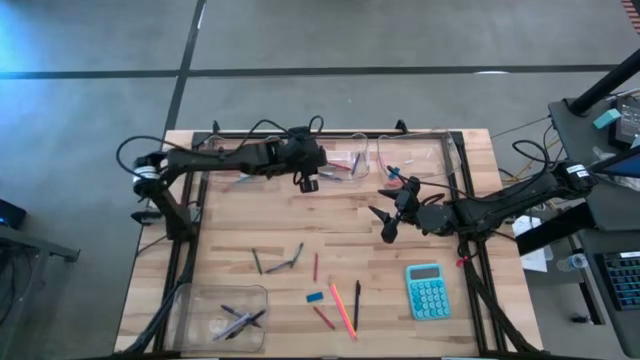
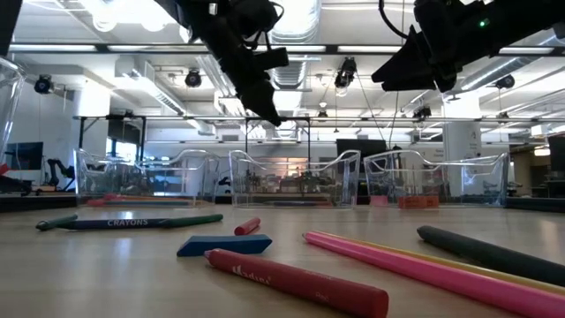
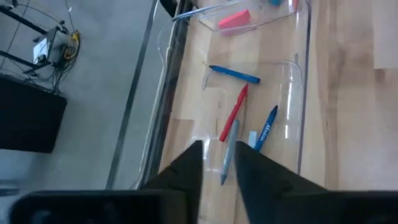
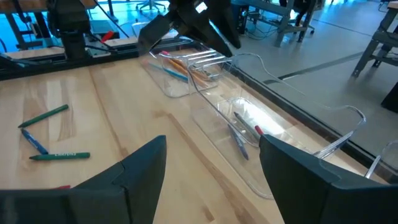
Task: Sort crayons/erasers/pens/pencils in bins
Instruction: Put the gray crayon into the top middle transparent bin, then put the green crayon into the top middle transparent bin
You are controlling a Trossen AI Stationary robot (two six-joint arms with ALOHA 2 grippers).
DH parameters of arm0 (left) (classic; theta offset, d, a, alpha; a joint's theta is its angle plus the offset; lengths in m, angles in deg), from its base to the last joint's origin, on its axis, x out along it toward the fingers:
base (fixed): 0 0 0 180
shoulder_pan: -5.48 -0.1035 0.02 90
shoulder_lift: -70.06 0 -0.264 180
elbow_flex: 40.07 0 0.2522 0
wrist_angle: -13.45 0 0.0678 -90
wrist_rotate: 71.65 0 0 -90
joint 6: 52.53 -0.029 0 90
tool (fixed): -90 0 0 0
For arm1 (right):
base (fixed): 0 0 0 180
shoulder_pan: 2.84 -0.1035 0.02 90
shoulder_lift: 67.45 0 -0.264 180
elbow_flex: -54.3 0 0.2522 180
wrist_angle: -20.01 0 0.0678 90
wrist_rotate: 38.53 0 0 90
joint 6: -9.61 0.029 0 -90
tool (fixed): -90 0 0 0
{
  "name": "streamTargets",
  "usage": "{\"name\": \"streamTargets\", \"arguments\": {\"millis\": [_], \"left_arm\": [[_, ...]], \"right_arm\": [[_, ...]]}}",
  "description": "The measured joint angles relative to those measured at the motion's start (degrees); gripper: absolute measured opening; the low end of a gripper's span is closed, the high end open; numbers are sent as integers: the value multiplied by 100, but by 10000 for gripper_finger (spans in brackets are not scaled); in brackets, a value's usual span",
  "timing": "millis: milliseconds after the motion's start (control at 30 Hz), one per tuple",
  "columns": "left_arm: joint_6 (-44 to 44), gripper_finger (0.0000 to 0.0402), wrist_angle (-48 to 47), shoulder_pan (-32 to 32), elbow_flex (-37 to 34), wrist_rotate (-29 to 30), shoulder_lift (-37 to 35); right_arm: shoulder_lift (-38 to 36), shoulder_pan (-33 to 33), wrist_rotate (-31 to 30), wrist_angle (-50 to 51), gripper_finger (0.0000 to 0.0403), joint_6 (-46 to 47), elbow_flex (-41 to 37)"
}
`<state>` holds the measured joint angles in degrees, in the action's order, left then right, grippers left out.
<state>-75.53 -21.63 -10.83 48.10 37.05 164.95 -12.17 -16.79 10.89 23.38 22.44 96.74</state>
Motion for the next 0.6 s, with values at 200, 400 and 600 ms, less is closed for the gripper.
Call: {"name": "streamTargets", "arguments": {"millis": [200,400,600], "left_arm": [[101,170,-644,124,179,640,-110],[769,192,-2424,666,493,330,-1099],[1548,176,-3230,1821,-18,-414,-2228]], "right_arm": [[0,0,-1,5,244,-15,0],[0,-2,2,90,244,77,-22],[0,-4,7,98,244,286,-60]]}}
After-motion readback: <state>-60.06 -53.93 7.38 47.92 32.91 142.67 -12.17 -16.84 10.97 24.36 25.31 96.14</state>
